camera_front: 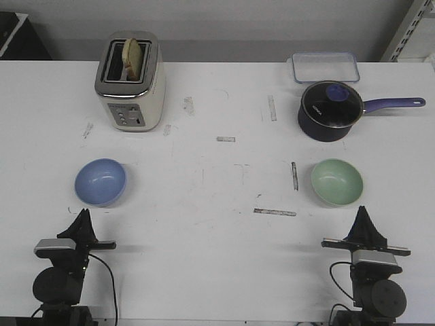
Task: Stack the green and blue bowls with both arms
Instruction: 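Move the right gripper forward toward the pale green bowl, then grasp the rim of the pale green bowl with the right gripper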
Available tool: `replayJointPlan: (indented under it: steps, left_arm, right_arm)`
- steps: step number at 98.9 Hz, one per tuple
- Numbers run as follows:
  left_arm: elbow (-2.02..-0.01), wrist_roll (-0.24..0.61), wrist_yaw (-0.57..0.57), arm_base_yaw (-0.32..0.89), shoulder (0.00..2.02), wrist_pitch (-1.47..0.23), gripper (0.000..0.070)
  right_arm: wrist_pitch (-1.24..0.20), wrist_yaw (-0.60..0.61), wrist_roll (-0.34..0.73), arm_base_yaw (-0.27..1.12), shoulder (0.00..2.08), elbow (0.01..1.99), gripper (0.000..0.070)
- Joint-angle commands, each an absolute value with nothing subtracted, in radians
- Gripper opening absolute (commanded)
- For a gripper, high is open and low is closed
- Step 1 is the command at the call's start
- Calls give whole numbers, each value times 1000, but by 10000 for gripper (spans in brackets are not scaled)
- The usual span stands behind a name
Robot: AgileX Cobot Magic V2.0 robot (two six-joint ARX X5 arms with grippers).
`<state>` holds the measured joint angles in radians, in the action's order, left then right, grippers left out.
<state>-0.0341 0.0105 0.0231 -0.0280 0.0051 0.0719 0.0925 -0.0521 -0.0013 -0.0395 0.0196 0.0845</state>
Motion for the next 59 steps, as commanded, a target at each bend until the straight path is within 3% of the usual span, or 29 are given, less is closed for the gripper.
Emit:
replayJointPlan:
  steps: [1,14,43,51,59]
  left_arm:
    - [-14,13,22,-28,3,78,2]
    - [-14,13,22,-28,3,72,3]
    - [-14,12,23,-28,3,72,2]
    - [-14,12,22,-28,3,72,2]
    - [-14,12,22,-28,3,72,2]
  right_arm:
    - [110,-53,-37,-39,60,172,0]
    - [56,-54,-46,-39,210,362,0]
    - [-298,-52,-46,-40,695,863,3]
    - [-434,-52,-46,-41,831,986,37]
    - [-527,-52,-51,-45,948,1070,142]
